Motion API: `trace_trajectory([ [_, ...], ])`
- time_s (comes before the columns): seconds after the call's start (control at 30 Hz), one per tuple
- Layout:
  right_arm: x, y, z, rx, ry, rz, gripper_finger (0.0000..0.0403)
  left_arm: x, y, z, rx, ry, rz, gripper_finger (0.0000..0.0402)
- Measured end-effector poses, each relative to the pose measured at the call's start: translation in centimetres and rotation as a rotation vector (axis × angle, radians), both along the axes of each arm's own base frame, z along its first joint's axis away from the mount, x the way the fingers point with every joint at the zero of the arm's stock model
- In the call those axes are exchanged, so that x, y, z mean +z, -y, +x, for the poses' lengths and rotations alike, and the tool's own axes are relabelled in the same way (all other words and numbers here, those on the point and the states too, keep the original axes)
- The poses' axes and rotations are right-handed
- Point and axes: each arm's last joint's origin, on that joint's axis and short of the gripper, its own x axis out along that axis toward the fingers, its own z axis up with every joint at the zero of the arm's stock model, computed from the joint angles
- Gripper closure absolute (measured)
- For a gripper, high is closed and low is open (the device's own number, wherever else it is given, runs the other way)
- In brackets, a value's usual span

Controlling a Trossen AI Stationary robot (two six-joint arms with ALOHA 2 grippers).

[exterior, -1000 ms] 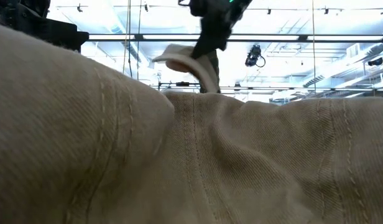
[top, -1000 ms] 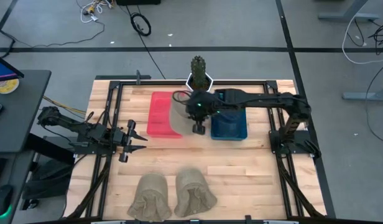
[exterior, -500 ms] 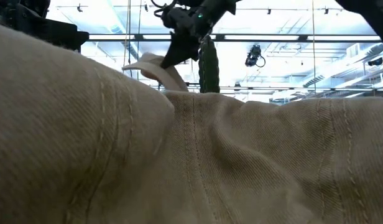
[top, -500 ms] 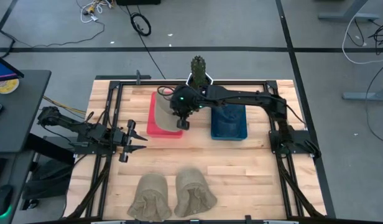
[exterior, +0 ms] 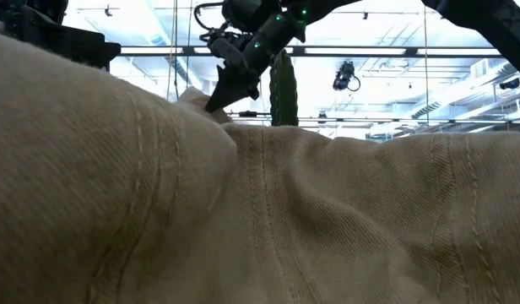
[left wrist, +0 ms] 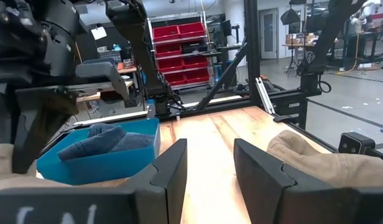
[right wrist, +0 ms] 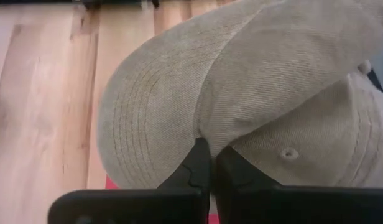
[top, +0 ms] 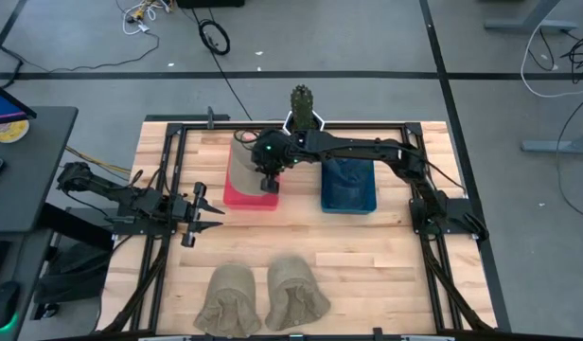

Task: Pick & Place hat
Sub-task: Put the right brown cap into the red bin

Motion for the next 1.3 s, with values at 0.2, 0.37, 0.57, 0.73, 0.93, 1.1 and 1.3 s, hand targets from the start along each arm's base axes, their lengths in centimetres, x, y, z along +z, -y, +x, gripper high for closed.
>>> trace_trajectory([
  [0.2, -0.6, 0.0, -0.1, -0.012, -0.008, 0.012, 0.0401, 0.0, 0.0, 0.0, 0.000, 0.001, 0.000, 0.0266],
  [0.37, -2.5, 0.0, -0.2, -0.015, -0.040, 0.020, 0.0401, 0.0, 0.0, 0.0, 0.000, 0.000, 0.002, 0.0266],
  [0.57, -4.8, 0.2, -0.2, -0.008, -0.009, 0.027, 0.0401, 0.0, 0.0, 0.0, 0.000, 0.001, 0.003, 0.0266],
  [0.73, -5.7, 0.3, -0.2, -0.007, 0.001, 0.023, 0.0401, 0.0, 0.0, 0.0, 0.000, 0.001, 0.002, 0.0266],
  [0.93, -6.1, 0.3, -0.3, -0.009, 0.003, 0.026, 0.0386, 0.0, 0.0, 0.0, 0.000, 0.001, 0.002, 0.0266],
  [1.1, -6.1, 0.1, -0.2, 0.014, 0.009, 0.005, 0.0370, 0.0, 0.0, 0.0, 0.000, 0.000, 0.000, 0.0266],
  [1.3, -6.0, 0.2, -0.1, 0.032, 0.017, -0.014, 0.0327, 0.0, 0.0, 0.0, 0.000, 0.000, 0.000, 0.0266],
])
